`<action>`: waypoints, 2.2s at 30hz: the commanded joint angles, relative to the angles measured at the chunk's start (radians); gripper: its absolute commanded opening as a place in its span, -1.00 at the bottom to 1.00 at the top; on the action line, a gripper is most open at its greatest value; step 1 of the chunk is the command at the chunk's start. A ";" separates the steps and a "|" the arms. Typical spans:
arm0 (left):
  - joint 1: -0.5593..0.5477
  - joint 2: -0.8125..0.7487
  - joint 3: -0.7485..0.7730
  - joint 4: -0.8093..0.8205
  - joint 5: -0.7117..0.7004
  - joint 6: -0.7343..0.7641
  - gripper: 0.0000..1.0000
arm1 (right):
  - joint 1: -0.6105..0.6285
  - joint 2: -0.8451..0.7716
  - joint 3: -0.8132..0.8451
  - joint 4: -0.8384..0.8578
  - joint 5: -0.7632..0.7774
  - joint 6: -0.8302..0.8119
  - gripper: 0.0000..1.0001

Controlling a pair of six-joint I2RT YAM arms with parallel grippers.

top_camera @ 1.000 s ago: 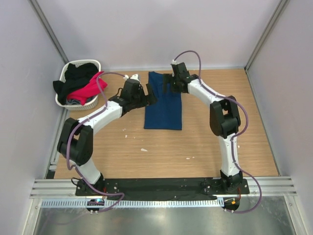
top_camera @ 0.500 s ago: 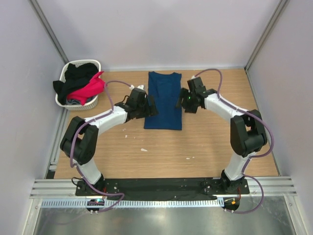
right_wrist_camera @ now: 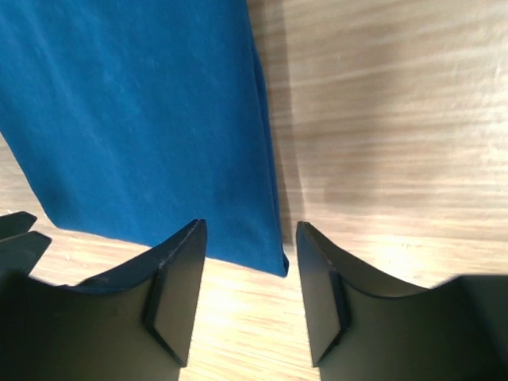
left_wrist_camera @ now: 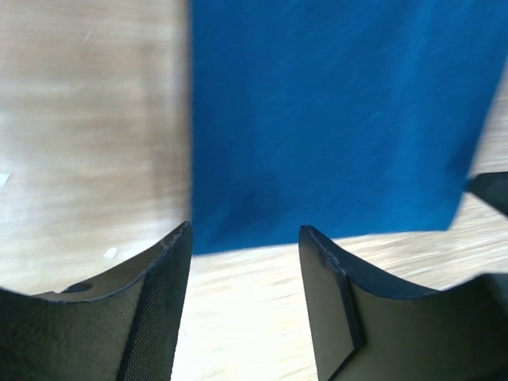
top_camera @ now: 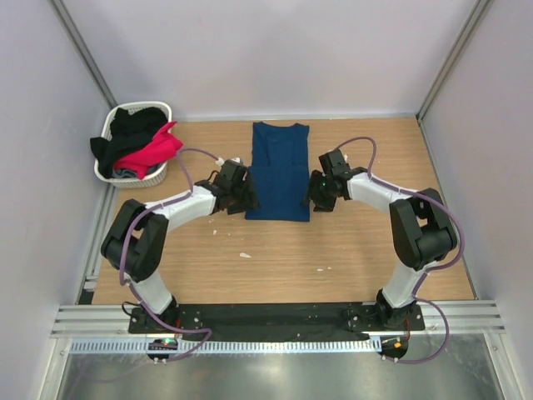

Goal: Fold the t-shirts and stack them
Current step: Fold the tshirt

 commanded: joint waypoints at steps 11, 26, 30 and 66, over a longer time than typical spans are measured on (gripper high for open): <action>0.006 -0.043 -0.072 -0.044 -0.037 -0.007 0.16 | 0.020 -0.065 -0.099 0.076 -0.016 0.056 0.08; 0.014 0.022 -0.093 0.006 -0.001 -0.024 -0.12 | 0.023 -0.064 -0.148 0.089 0.001 0.073 -0.15; 0.014 0.023 -0.118 0.029 -0.008 -0.040 -0.26 | 0.026 -0.074 -0.165 0.092 -0.002 0.076 -0.21; -0.279 -0.602 -0.452 -0.329 -0.053 -0.287 -1.00 | 0.211 -0.701 -0.528 -0.301 0.021 0.167 -0.98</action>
